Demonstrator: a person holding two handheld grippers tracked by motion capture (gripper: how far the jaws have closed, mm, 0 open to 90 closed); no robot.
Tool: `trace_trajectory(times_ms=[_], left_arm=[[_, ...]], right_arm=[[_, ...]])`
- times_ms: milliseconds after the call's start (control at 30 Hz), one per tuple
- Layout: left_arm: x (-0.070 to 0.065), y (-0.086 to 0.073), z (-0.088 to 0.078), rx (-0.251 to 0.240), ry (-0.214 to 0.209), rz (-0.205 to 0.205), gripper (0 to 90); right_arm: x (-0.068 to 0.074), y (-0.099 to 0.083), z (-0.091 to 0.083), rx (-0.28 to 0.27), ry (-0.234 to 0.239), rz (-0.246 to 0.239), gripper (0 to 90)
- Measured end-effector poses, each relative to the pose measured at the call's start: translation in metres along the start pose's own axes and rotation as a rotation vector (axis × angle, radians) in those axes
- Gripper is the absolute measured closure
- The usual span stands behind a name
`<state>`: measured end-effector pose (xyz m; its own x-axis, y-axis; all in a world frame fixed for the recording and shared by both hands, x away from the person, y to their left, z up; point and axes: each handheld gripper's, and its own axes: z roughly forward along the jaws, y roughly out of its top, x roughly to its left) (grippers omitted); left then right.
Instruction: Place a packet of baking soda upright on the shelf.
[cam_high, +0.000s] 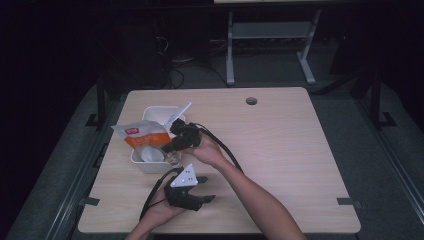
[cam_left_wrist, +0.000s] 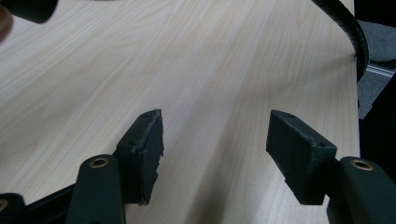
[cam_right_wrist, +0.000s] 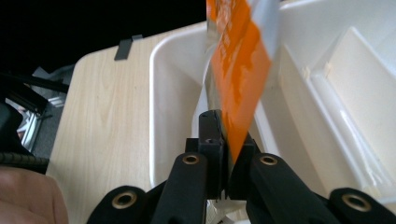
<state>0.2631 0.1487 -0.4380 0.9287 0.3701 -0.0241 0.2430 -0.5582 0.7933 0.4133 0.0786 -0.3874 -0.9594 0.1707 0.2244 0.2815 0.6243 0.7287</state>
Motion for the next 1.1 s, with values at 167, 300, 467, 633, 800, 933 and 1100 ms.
trace_trajectory(times_ms=[167,300,467,633,800,933,1100], left_arm=[[-0.001,0.000,0.000,0.000,0.000,0.001,36.1],[-0.001,0.000,0.000,0.001,-0.002,0.002,36.1],[-0.002,0.001,0.001,0.004,-0.005,0.004,36.1],[-0.003,0.001,0.003,0.007,-0.009,0.007,36.1],[-0.004,0.001,0.004,0.011,-0.012,0.012,36.0],[-0.003,0.001,0.004,0.011,-0.013,0.012,36.0],[-0.003,0.001,0.004,0.010,-0.012,0.011,35.9]], right_arm=[[-0.001,-0.004,0.003,0.007,0.001,0.009,89.3],[-0.001,-0.007,0.005,0.019,-0.008,-0.001,89.5],[0.000,-0.014,0.007,0.023,-0.020,-0.006,89.7],[-0.002,-0.021,0.009,0.032,-0.031,0.003,89.7],[-0.001,-0.021,0.009,0.047,-0.035,-0.006,88.9],[-0.003,-0.021,0.005,0.016,-0.009,0.022,79.4],[-0.006,-0.021,-0.002,-0.021,-0.003,0.040,89.2]])
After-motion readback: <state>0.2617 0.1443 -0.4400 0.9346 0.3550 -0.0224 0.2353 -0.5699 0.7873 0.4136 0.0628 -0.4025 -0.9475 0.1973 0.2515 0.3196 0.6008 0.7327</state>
